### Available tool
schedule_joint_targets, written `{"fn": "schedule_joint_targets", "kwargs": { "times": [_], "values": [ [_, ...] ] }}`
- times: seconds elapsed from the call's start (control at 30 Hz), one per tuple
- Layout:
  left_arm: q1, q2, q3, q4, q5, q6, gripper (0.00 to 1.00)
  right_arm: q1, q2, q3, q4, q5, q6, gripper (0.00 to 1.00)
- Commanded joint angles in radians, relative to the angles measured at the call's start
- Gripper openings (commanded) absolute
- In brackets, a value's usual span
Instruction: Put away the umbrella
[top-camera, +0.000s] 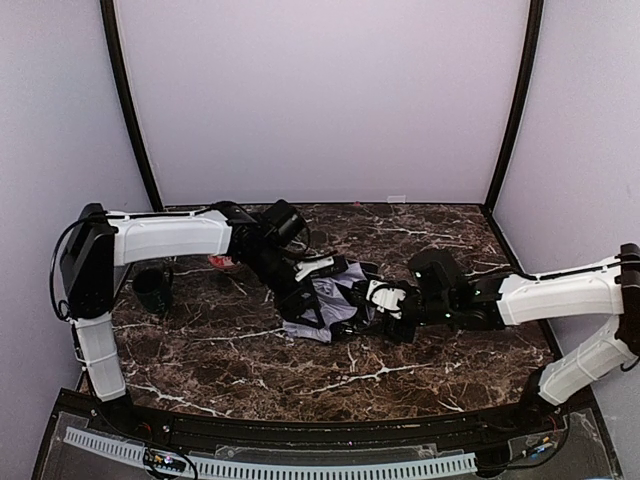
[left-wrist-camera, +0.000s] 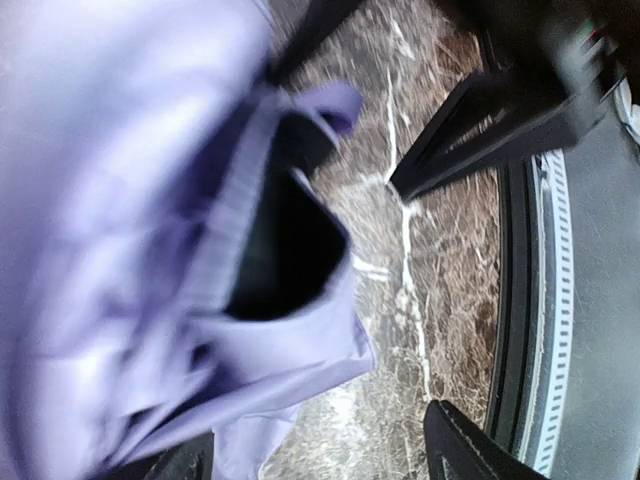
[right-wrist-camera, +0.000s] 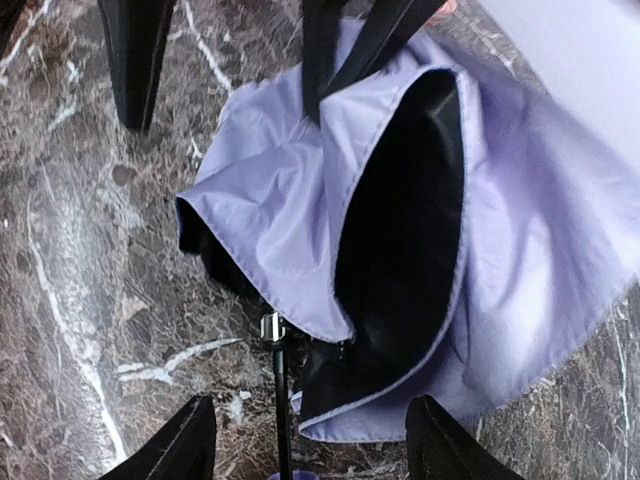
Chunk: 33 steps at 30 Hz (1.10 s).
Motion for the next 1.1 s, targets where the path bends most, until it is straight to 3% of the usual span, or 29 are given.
{"fn": "schedule_joint_targets", "kwargs": {
  "times": [0.0, 0.4, 0.5, 0.63, 0.7, 0.87, 1.07],
  "values": [
    [0.010, -0.130, -0.016, 0.053, -0.109, -0.056, 0.76, 0.002, 0.124, 0.147, -0.257, 0.003, -0.075, 0.64],
    [0.047, -0.233, -0.124, 0.072, -0.190, -0.074, 0.78, 0.011, 0.392, 0.246, -0.200, 0.129, -0.081, 0.62],
    [0.051, -0.238, -0.131, 0.072, -0.194, -0.067, 0.78, -0.007, 0.452, 0.280, -0.235, 0.115, -0.065, 0.49],
    [0.054, -0.247, -0.138, 0.066, -0.177, -0.061, 0.77, -0.034, 0.494, 0.310, -0.281, 0.080, -0.043, 0.13],
    [0.056, -0.263, -0.144, 0.065, -0.169, -0.061, 0.77, -0.039, 0.497, 0.329, -0.315, 0.047, -0.041, 0.00],
    [0.076, -0.355, -0.165, 0.109, -0.178, -0.089, 0.77, -0.065, 0.428, 0.409, -0.395, -0.061, -0.013, 0.00],
    [0.085, -0.556, -0.228, 0.239, -0.368, -0.130, 0.79, -0.184, 0.179, 0.508, -0.441, -0.320, 0.012, 0.00]
  ]
}}
